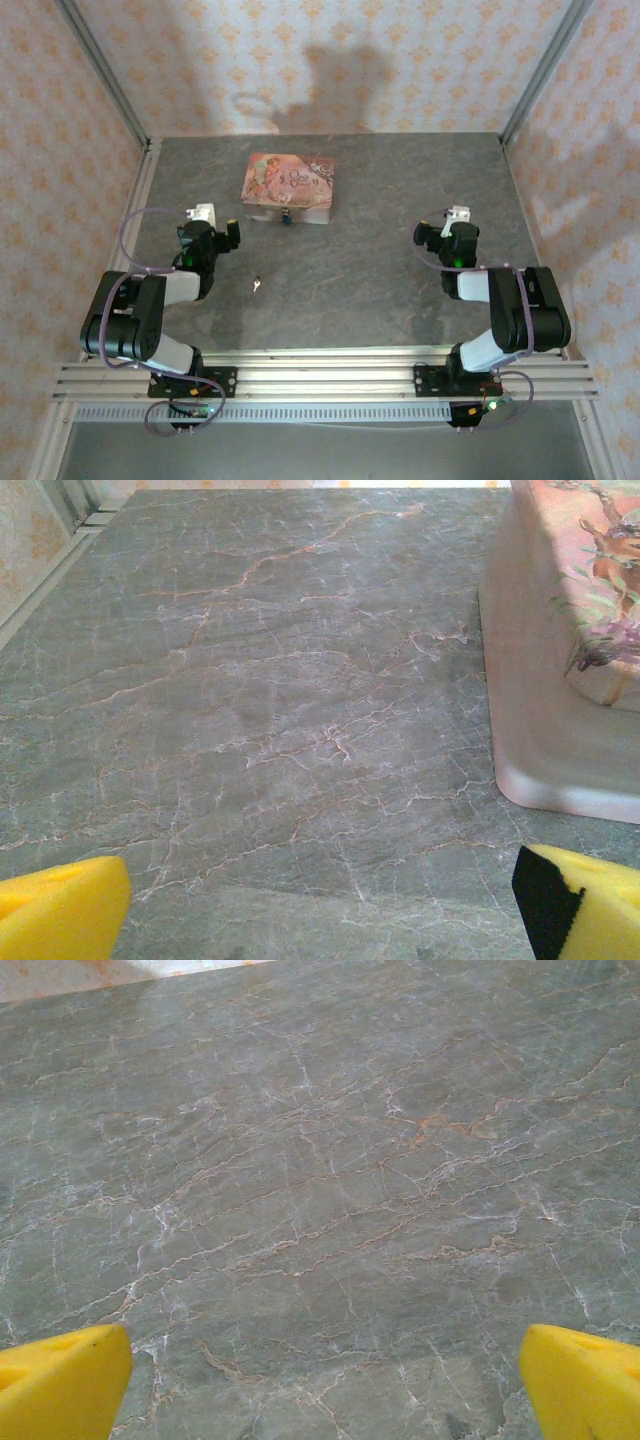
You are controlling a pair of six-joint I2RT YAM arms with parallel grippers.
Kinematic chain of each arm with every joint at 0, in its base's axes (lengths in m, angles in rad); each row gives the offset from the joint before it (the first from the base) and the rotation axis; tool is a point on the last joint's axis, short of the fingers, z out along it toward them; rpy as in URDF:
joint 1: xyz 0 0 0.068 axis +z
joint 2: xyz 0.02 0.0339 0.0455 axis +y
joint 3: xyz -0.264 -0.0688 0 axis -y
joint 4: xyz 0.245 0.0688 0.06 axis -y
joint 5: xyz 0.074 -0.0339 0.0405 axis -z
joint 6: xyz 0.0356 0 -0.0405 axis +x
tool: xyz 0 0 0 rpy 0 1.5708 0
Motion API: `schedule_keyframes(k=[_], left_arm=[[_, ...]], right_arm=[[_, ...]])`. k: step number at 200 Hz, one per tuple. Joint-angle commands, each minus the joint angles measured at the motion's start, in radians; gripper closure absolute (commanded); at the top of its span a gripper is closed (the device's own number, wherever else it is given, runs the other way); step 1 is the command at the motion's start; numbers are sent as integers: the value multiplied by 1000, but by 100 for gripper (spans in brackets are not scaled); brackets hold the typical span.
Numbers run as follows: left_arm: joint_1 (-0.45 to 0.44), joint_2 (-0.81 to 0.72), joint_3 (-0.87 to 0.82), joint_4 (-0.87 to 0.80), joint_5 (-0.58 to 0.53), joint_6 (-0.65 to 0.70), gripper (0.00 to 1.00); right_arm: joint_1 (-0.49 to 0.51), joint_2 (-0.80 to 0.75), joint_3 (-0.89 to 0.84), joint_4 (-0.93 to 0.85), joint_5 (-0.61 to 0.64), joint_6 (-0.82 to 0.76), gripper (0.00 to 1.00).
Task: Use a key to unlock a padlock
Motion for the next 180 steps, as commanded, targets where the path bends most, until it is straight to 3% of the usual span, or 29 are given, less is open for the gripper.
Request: schedule_keyframes(k=[1, 139, 180], left_arm=[[-8, 13, 20, 32, -29, 18, 0], [-8, 13, 20, 32, -28, 18, 0], [-8, 12, 19, 36, -27, 19, 0]], right_arm=[[-6, 6, 18, 27, 14, 9, 1], [-5, 5, 20, 26, 15, 11, 1], [-5, 9, 34, 1, 109, 48, 1]])
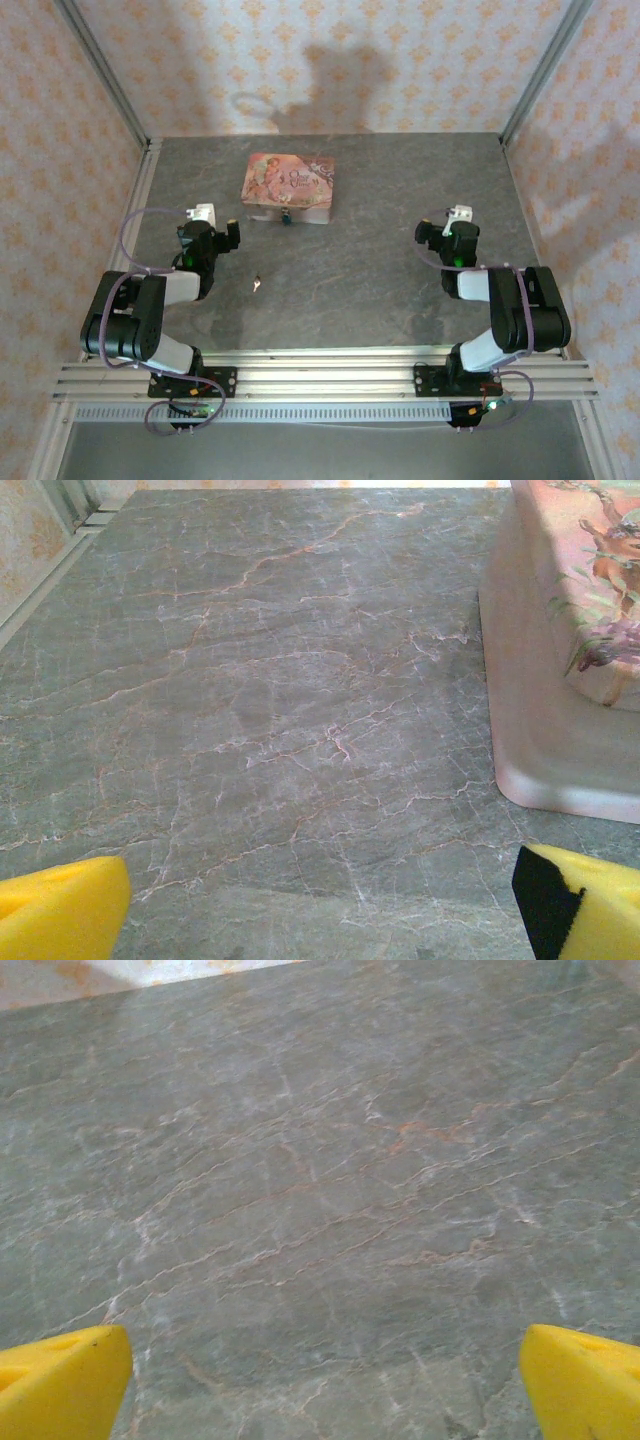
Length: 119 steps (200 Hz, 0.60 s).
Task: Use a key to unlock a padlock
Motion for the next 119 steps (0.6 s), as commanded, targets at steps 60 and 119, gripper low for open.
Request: schedule_keyframes(k=[60, 119], left_arm=[[-8, -180, 349, -687, -32, -104, 0], [-47, -315, 393, -1122, 189, -312, 33]], right_arm=[[-5, -191, 171, -384, 42, 67, 1], [74, -244, 361, -856, -39, 427, 22]])
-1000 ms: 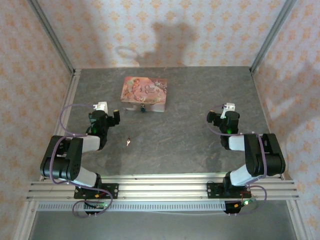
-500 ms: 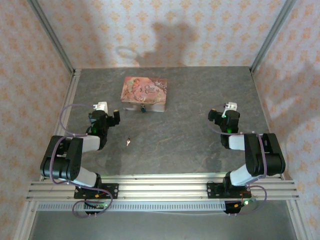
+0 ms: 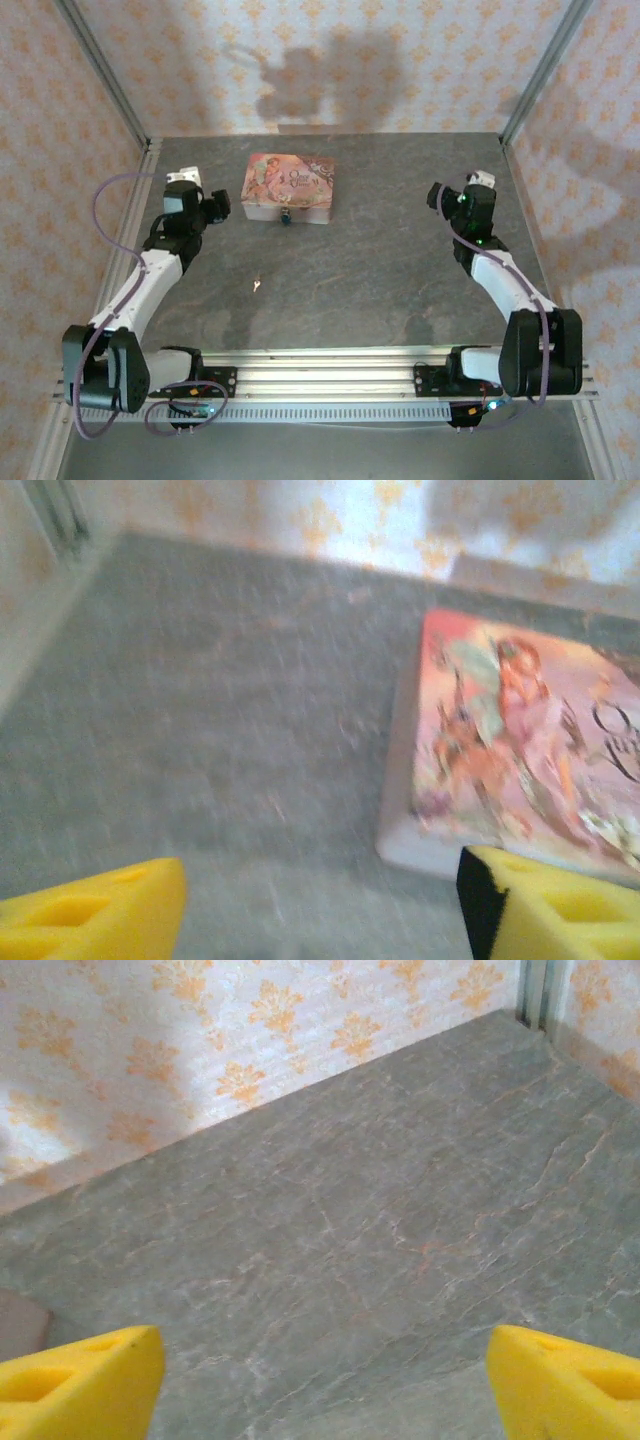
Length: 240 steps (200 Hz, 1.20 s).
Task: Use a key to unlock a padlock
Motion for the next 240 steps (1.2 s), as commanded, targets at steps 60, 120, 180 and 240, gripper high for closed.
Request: schedule_keyframes(k=[60, 120, 180, 240], left_arm=[[-160, -101, -90, -520, 55, -174, 40], [-211, 129, -30, -547, 160, -129, 57], [-333, 265, 75, -552, 68, -140, 58], [-341, 320, 80, -528, 39, -160, 64]], right_arm=[[436, 165, 98, -350, -41, 265, 31], [660, 309, 156, -356, -41, 336, 32], [718, 327, 162, -376, -69, 364, 34], [723, 297, 154, -419, -77, 388, 36]])
